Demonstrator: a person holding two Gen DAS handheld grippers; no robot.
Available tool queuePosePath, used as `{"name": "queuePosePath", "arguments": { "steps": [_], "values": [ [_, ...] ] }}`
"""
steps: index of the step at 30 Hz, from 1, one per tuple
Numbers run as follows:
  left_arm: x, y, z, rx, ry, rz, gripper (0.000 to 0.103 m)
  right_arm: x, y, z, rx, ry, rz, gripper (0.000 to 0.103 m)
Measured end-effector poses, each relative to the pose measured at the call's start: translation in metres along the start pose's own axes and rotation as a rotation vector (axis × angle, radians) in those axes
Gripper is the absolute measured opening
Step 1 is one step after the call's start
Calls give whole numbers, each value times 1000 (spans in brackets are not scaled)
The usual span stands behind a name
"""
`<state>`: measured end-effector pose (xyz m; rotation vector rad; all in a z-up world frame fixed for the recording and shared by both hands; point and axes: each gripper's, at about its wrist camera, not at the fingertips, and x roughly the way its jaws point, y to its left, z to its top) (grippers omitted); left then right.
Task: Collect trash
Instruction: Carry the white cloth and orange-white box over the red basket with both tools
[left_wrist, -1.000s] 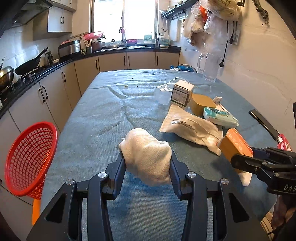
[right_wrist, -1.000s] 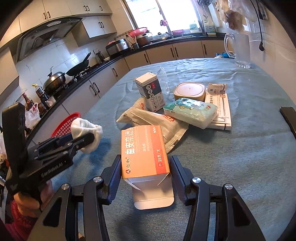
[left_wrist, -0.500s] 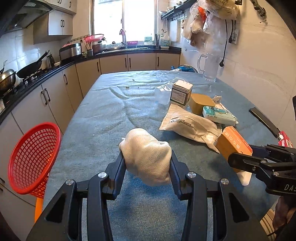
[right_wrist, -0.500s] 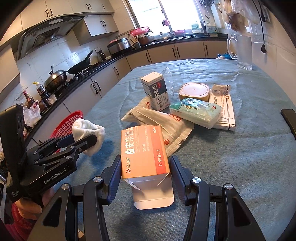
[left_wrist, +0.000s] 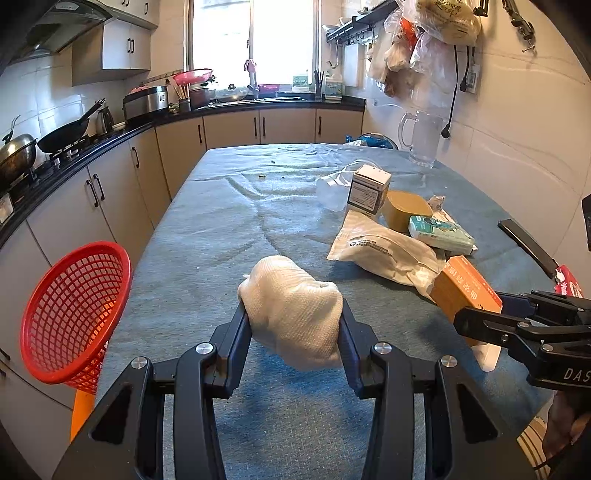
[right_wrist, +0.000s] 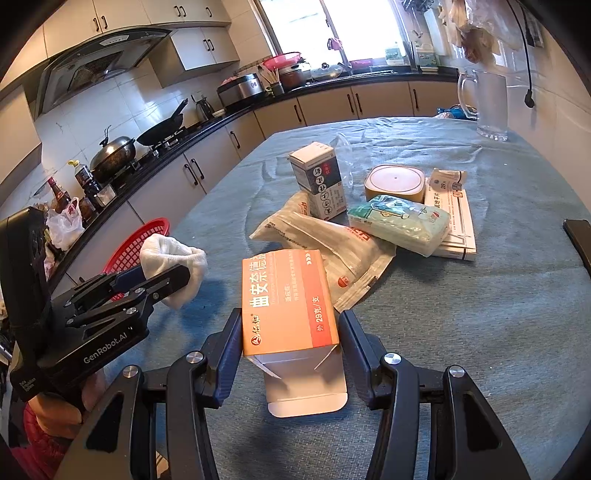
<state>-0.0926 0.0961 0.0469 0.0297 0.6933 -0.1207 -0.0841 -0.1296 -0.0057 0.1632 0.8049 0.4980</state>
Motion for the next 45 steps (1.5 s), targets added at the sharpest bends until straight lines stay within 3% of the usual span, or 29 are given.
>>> {"name": "queuePosePath", "arguments": {
  "steps": [14, 29, 37, 45],
  "values": [
    [-8, 10, -1, -24, -11, 2, 42, 4, 10, 1, -11, 15, 0, 56],
    [-22, 45, 2, -84, -46, 19, 43, 20, 51, 17, -77, 30, 16, 56],
    [-38, 79, 6, -136, -87, 46, 43, 35, 83, 33, -135, 41, 43, 56],
    [-58, 137, 8, -207, -131, 125, 43, 56, 126, 54, -178, 59, 121, 56]
  ]
}}
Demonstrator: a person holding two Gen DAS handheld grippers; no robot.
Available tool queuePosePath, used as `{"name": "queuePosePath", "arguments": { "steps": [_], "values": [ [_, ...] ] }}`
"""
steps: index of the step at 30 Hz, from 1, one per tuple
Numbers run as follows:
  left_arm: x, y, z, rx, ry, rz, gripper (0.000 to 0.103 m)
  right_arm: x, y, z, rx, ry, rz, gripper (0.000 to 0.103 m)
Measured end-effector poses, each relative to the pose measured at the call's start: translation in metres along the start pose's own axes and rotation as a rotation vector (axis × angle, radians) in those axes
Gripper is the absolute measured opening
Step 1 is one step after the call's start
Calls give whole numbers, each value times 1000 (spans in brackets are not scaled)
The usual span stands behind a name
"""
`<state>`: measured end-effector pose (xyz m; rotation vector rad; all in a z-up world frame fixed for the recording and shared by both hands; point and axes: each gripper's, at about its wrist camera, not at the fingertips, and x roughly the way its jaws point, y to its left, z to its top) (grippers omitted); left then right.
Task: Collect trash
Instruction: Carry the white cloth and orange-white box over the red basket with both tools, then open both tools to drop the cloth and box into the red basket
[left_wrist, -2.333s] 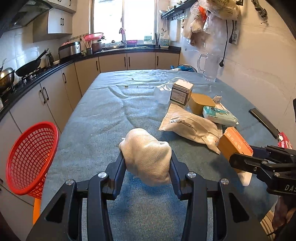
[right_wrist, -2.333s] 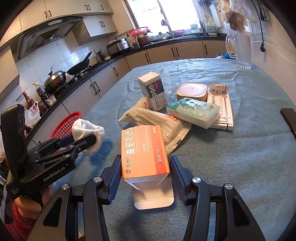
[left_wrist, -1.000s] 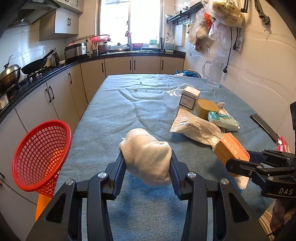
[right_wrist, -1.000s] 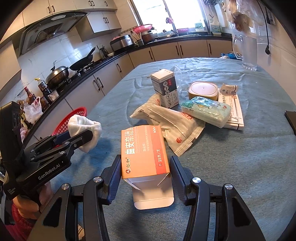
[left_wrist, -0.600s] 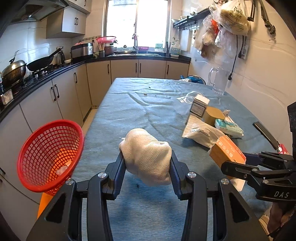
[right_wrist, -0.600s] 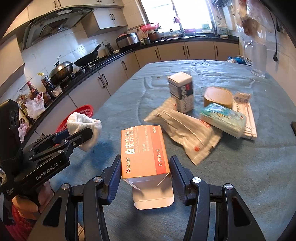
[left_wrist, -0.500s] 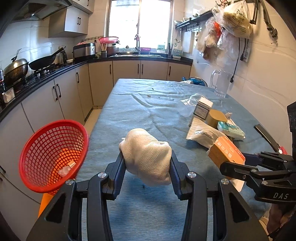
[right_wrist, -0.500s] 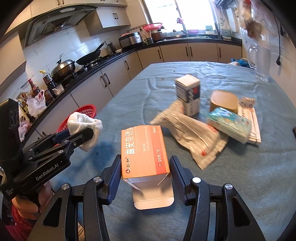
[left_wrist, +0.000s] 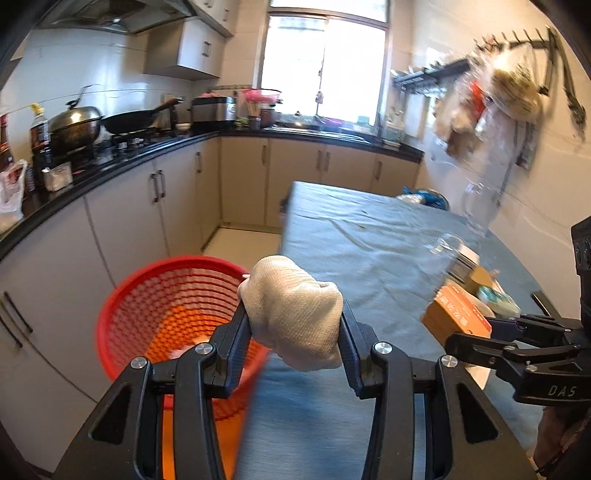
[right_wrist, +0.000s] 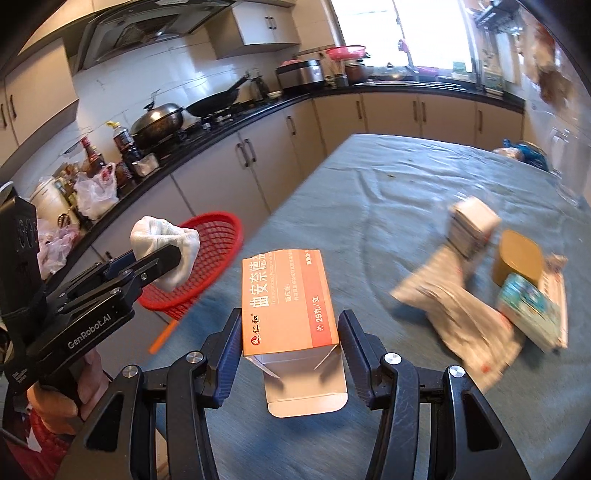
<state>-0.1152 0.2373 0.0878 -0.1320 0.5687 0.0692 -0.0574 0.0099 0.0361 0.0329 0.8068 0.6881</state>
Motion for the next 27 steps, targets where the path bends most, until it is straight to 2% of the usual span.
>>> {"name": "queuePosePath", "arguments": {
  "steps": [10, 20, 27],
  "values": [
    [7, 72, 7, -80, -4, 107, 43, 41, 39, 37, 4, 36, 123, 57],
    [41, 113, -4, -139, 68, 131, 43, 107, 67, 64, 57, 120, 219, 58],
    [59, 125, -11, -147, 97, 129, 43, 142, 75, 73, 72, 168, 236, 58]
  ]
}}
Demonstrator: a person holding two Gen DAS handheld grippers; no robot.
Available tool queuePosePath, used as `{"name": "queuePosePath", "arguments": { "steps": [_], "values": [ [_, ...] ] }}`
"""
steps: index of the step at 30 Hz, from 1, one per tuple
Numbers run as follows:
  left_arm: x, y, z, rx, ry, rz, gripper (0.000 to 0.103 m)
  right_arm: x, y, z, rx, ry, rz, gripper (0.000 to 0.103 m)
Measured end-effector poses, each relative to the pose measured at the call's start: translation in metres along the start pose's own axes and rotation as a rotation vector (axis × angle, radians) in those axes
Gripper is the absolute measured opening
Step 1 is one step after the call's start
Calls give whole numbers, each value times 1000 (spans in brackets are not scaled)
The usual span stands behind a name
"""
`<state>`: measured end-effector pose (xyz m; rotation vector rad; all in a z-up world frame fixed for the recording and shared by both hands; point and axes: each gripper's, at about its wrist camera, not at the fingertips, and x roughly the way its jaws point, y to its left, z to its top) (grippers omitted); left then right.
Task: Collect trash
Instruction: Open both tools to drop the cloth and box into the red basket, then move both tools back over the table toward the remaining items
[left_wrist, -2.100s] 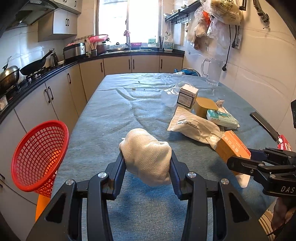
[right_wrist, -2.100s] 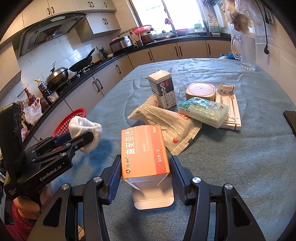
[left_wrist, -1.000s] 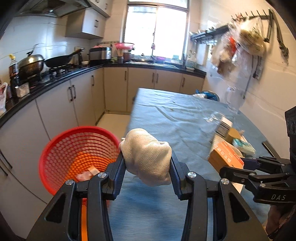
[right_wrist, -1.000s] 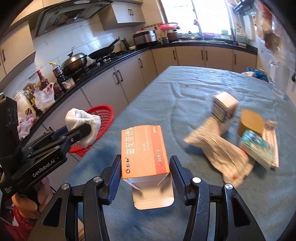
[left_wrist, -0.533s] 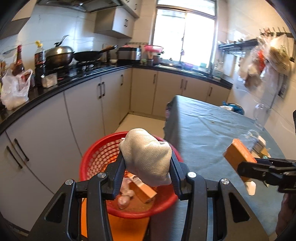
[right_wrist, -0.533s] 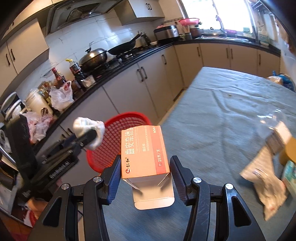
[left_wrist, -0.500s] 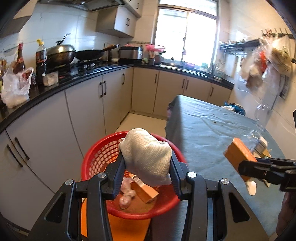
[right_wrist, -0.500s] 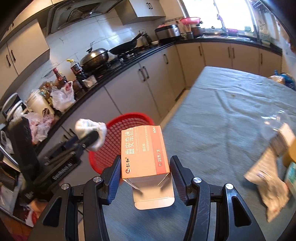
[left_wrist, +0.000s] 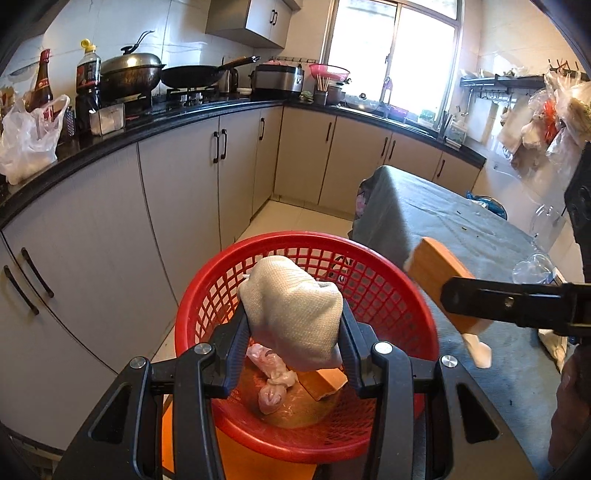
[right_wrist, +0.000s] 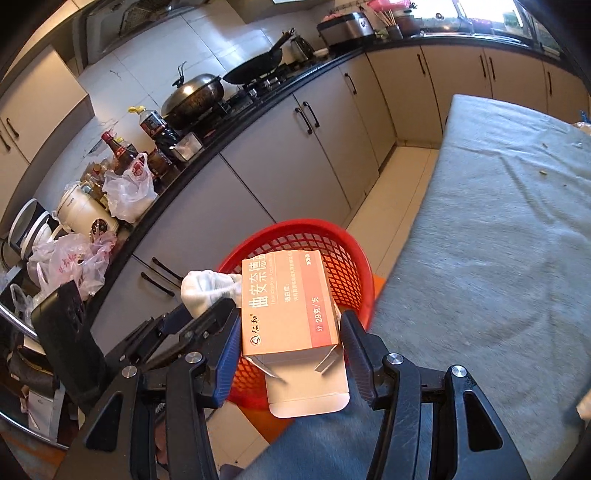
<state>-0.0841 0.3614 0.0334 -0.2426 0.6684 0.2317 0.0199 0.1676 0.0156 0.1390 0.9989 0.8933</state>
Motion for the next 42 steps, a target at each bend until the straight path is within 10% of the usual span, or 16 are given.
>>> {"name": "queuePosePath", "arguments": {
  "steps": [17, 42],
  "values": [
    [19, 13, -4, -34, 48, 9, 57, 32, -5, 12, 20, 33, -7, 65],
    [-28, -71, -12, 44, 11, -82, 62, -100, -54, -47, 69, -110, -69, 65]
  ]
}}
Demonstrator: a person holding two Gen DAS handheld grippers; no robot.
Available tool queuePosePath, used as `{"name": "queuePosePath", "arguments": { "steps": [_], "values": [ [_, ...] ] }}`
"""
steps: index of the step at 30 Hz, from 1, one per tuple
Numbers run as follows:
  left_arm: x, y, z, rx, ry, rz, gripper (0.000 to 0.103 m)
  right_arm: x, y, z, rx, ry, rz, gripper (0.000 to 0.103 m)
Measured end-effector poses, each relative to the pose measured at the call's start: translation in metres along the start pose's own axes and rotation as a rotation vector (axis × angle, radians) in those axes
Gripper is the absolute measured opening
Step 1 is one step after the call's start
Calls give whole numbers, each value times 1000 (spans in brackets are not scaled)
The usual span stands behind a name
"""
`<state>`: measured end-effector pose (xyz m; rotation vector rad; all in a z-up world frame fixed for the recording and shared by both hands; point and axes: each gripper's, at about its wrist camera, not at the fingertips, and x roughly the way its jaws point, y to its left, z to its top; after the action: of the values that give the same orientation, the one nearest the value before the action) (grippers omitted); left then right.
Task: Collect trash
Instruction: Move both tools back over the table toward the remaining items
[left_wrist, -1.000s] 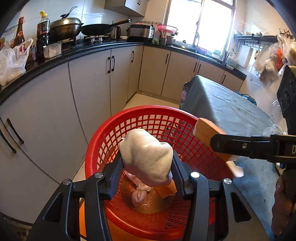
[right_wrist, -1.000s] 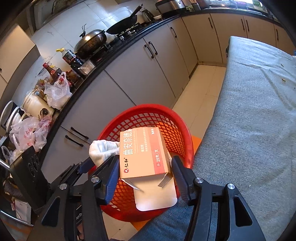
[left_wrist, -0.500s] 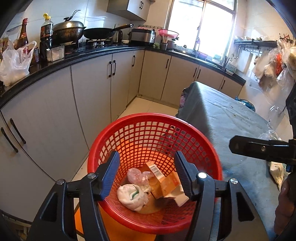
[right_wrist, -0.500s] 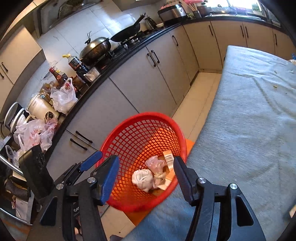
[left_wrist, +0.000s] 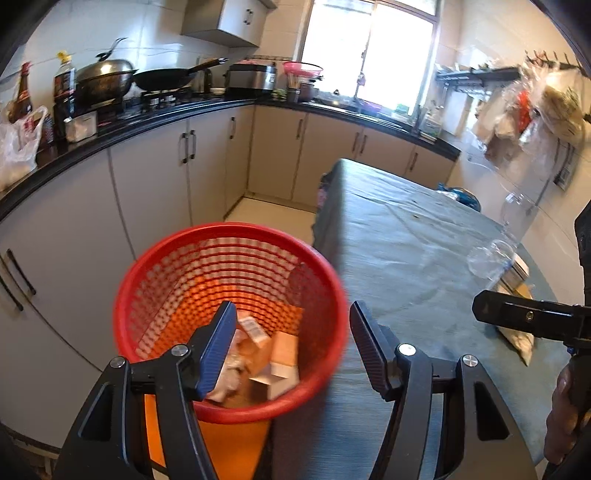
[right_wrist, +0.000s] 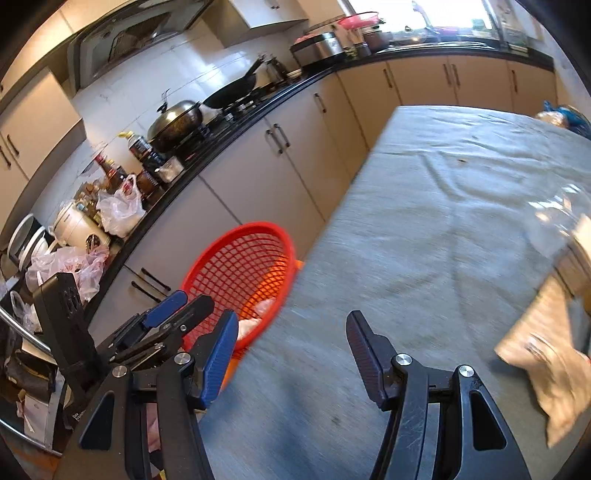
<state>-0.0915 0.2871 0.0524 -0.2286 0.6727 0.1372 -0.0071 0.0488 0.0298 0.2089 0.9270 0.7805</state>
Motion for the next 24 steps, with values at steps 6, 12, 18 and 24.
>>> {"name": "queuePosePath", "arguments": {
  "steps": [6, 12, 18, 24],
  "values": [
    [2, -52, -6, 68, 30, -55, 63, -52, -49, -10, 72, -75, -30, 65],
    [9, -107, -20, 147, 82, -117, 63, -110, -119, -16, 166, -163, -151, 65],
    [12, -153, -32, 225, 108, -160, 63, -133, -195, -7, 252, -165, -269, 66],
    [15, -174, -40, 268, 131, -170, 63, -122, -223, -13, 310, -101, -195, 67]
  ]
}}
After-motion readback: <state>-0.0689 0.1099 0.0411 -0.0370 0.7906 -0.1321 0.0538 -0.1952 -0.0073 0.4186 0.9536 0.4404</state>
